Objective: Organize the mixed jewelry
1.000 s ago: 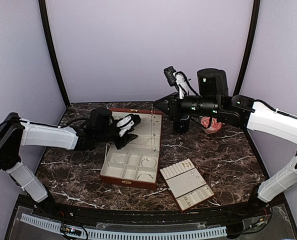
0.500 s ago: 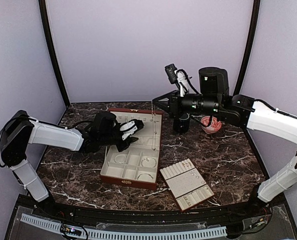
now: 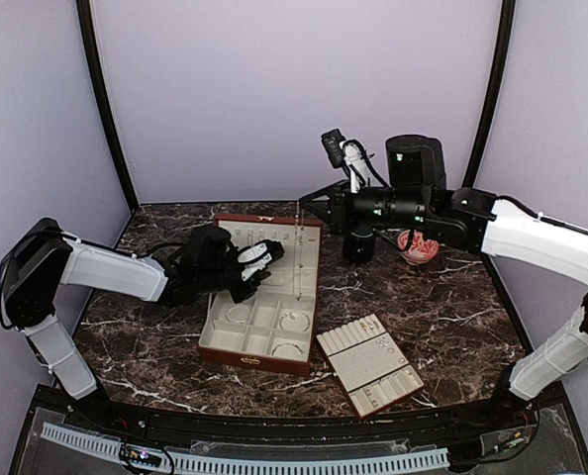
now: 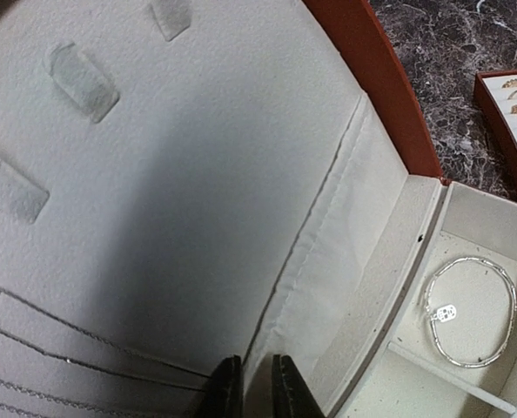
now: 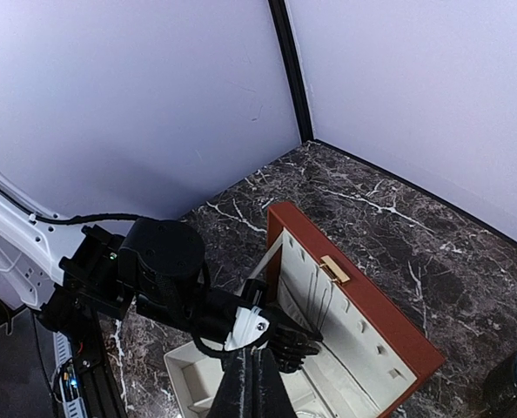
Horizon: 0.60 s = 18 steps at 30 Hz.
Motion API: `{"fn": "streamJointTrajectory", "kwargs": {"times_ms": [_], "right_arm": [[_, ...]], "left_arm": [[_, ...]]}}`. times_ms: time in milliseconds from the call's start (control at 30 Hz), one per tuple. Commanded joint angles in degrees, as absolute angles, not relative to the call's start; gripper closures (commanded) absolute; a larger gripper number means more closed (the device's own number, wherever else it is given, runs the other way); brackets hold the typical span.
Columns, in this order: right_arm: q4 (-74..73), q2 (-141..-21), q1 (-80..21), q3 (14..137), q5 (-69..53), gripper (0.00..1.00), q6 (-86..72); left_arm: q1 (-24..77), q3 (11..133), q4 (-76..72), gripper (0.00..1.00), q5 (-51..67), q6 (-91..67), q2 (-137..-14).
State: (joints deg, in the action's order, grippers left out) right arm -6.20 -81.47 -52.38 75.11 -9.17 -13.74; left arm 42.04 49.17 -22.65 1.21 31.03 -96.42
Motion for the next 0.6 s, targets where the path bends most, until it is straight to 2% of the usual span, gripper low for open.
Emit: {"fn": "streamJointTrajectory", "kwargs": {"times_ms": [0,167,567], "right_arm": [[-4.41,-82.88,-51.94,78.06,-7.29,1.0,-12.3],[-3.55,-83.93,-51.95,78.69,-5.68,1.0,-10.76],[1.08,-88.19,-51.94,82.12,-1.89,1.0,-5.9]], "left_arm": [[42.01,47.4,-21.98,0.88,0.91,30.43,-96.77],[42.09,46.73,-21.52,1.0,1.84,29.44,-96.46],[42.35,45.56,-20.71,1.0,3.98,27.33,-95.3]]}}
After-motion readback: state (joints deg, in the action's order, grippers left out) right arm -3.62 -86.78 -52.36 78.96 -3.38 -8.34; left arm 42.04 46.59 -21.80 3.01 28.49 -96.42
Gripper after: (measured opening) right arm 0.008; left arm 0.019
